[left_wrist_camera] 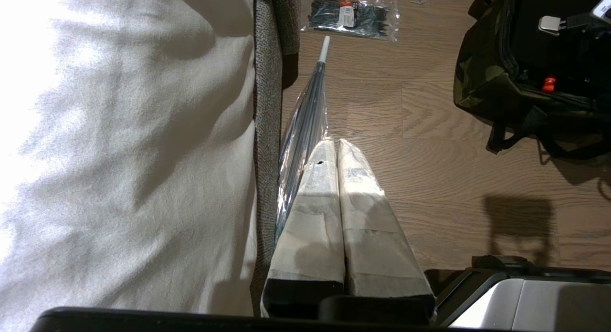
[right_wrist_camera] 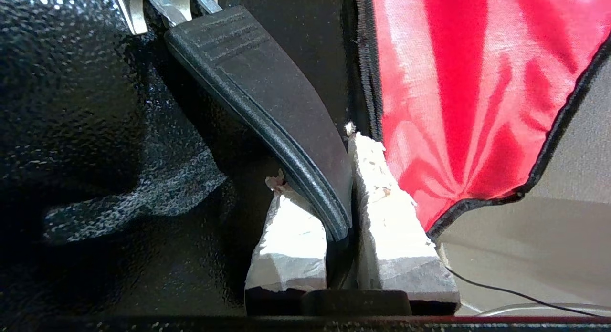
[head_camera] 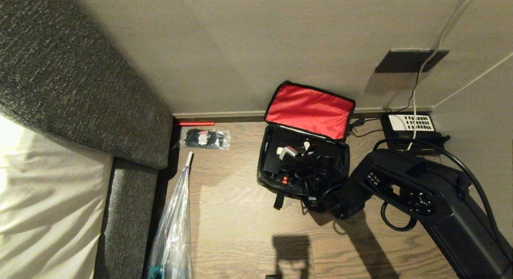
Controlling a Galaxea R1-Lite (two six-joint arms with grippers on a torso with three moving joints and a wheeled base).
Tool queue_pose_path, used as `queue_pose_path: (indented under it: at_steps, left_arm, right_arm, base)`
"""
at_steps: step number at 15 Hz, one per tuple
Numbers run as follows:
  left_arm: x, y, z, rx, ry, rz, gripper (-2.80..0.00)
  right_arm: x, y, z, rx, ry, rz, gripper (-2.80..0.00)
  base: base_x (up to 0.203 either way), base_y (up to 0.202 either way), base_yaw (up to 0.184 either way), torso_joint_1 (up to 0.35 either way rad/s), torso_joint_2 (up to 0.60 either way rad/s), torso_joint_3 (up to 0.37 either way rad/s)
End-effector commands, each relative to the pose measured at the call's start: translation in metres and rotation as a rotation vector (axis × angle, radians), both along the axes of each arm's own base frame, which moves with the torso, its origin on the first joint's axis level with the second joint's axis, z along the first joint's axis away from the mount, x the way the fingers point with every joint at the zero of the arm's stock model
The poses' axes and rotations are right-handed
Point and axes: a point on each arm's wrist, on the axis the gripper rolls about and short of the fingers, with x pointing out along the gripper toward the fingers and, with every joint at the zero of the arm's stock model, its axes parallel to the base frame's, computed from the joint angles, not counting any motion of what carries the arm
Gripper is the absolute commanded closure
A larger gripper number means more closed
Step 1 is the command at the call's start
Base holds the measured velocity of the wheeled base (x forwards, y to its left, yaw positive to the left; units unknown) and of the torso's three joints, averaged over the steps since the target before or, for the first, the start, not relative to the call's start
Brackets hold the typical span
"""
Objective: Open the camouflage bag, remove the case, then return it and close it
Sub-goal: Place the black box back
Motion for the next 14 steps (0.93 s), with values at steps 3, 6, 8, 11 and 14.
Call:
queue_pose_path:
  at_steps: [3,6,8,11,14]
  left_arm:
    - [0.0,0.0,0.0,0.0,0.004,0.001,0.0]
    - [0.001,0.0,0.0,0.0,0.007,0.001,0.0]
    - [0.0,0.0,0.0,0.0,0.005,0.001,0.0]
    - [0.001,0.0,0.0,0.0,0.007,0.001,0.0]
    - [0.001,0.0,0.0,0.0,0.009,0.001,0.0]
  right_arm:
    - [0.002,0.001,-0.01,-0.005,0.007,-0.002,0.0]
    - [0.005,0.002,-0.011,0.001,-0.005,-0.003,0.0]
    - [0.005,0.003,-0.013,-0.003,-0.001,-0.002,0.0]
    - [0.001,0.001,-0.018,-0.016,0.048,0.0,-2.8]
    - [-0.012,-0.001,-0.021,-0.04,0.102,0.009,-2.8]
  base:
    - [0.0,0.0,0.0,0.0,0.0,0.0]
    - [0.0,0.0,0.0,0.0,0.0,0.0]
    - [0.0,0.0,0.0,0.0,0.0,0.0]
    - [0.0,0.0,0.0,0.0,0.0,0.0]
    - [0.0,0.0,0.0,0.0,0.0,0.0]
